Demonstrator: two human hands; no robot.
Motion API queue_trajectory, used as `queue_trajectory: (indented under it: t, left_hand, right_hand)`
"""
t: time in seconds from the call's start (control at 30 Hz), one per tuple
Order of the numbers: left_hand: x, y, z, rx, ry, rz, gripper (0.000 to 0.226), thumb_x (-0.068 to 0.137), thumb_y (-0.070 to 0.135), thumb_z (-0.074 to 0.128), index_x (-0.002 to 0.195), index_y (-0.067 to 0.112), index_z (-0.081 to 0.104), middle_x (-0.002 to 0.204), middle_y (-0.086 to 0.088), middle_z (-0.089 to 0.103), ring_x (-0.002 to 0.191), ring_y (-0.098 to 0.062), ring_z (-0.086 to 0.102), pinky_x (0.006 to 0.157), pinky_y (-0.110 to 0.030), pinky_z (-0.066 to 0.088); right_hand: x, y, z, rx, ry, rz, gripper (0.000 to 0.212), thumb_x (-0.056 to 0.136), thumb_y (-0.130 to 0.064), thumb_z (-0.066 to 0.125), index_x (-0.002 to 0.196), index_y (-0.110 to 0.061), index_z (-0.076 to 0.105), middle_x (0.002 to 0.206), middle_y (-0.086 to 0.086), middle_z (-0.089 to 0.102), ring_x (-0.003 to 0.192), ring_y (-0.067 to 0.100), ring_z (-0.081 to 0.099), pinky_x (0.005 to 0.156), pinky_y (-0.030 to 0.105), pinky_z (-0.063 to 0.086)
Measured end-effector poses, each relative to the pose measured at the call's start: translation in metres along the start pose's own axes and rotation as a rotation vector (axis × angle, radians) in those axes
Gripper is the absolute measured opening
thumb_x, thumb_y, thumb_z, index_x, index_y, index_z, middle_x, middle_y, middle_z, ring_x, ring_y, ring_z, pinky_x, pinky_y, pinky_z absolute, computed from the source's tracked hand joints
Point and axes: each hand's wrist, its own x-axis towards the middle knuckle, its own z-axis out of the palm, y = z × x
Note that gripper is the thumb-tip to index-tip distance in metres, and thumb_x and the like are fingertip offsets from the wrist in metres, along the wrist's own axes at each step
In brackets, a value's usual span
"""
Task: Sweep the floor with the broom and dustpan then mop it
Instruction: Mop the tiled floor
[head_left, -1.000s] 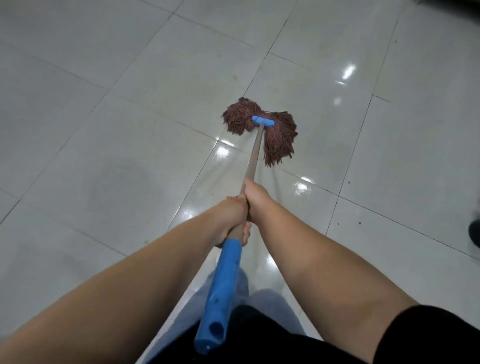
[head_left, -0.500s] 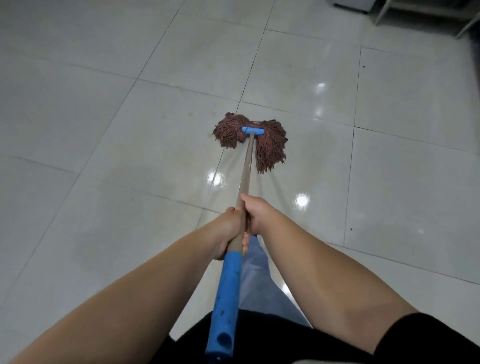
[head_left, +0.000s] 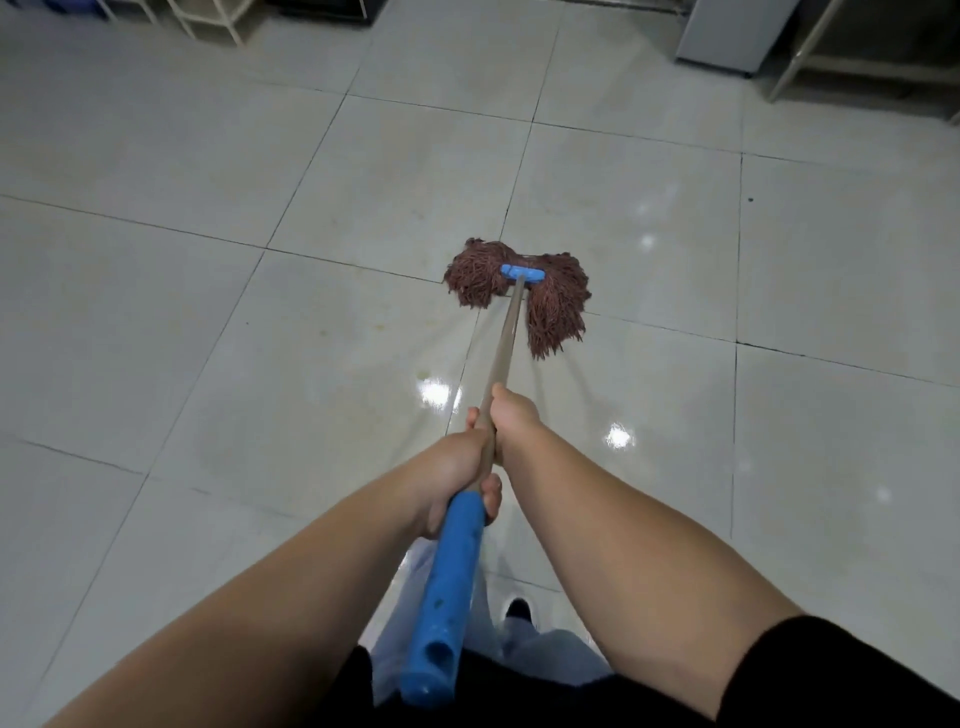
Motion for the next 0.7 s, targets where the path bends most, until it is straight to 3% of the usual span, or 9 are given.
queue_trajectory:
  t: [0.1,0.2,0.3,0.47,0.57,0.63,0.7]
  left_hand:
    - [0.025,0.072,-0.014,0.066,-0.017,-0.014,0.037,0.093,0.052,0.042,0.087,0.016,0.044,0.045,0.0,0.036,0.026,-0.007,0.035,0.031,-0.01,0.035]
    - [0.045,0.147,-0.026,0.112,-0.034,-0.023,0.04,0.092,0.054,0.043,0.084,0.015,0.045,0.037,0.0,0.036,0.025,-0.007,0.035,0.03,-0.01,0.034]
    - [0.062,0.214,-0.03,0.156,-0.072,-0.035,0.038,0.094,0.053,0.04,0.094,0.016,0.046,0.037,0.001,0.036,0.025,-0.006,0.035,0.03,-0.011,0.035]
    - [0.085,0.299,-0.004,-0.003,-0.095,-0.002,0.033,0.098,0.041,0.04,0.128,0.03,0.046,0.043,0.002,0.041,0.024,-0.006,0.034,0.033,-0.008,0.034]
    - [0.097,0.338,0.032,-0.178,-0.1,-0.009,0.032,0.096,0.041,0.045,0.127,0.033,0.05,0.059,0.003,0.042,0.024,-0.005,0.033,0.032,-0.007,0.033]
    - [0.108,0.363,0.055,-0.217,-0.112,-0.019,0.028,0.096,0.043,0.045,0.122,0.034,0.053,0.058,0.003,0.041,0.023,-0.006,0.033,0.03,-0.008,0.032]
    - [0.122,0.39,0.075,-0.215,-0.091,-0.019,0.033,0.096,0.043,0.044,0.128,0.039,0.05,0.056,0.003,0.041,0.022,-0.006,0.033,0.03,-0.008,0.032]
  right_hand:
    - [0.027,-0.055,0.038,0.057,-0.014,-0.041,0.02,0.101,-0.024,0.037,0.097,-0.005,0.042,0.063,0.009,0.047,0.049,0.016,0.044,0.049,0.027,0.038]
    - [0.056,-0.113,0.076,0.09,-0.018,-0.044,0.019,0.102,-0.024,0.038,0.101,-0.005,0.041,0.067,0.009,0.047,0.051,0.015,0.045,0.048,0.026,0.039]
    - [0.079,-0.17,0.105,0.04,0.025,-0.01,0.024,0.101,-0.03,0.037,0.1,-0.007,0.042,0.067,0.009,0.051,0.052,0.015,0.047,0.052,0.027,0.042]
    - [0.114,-0.259,0.123,0.007,0.078,0.0,0.021,0.101,-0.029,0.038,0.101,-0.009,0.044,0.067,0.01,0.051,0.051,0.016,0.046,0.049,0.027,0.041]
    - [0.13,-0.312,0.112,-0.057,0.111,0.005,0.023,0.101,-0.03,0.037,0.101,-0.008,0.045,0.069,0.006,0.051,0.048,0.014,0.049,0.044,0.025,0.042]
    - [0.142,-0.346,0.104,-0.081,0.117,-0.014,0.024,0.102,-0.031,0.037,0.104,-0.009,0.047,0.069,0.006,0.052,0.043,0.012,0.051,0.036,0.015,0.041]
    - [0.155,-0.378,0.1,-0.111,0.122,-0.027,0.026,0.102,-0.031,0.036,0.111,-0.01,0.047,0.067,0.006,0.054,0.039,0.011,0.049,0.031,0.008,0.037]
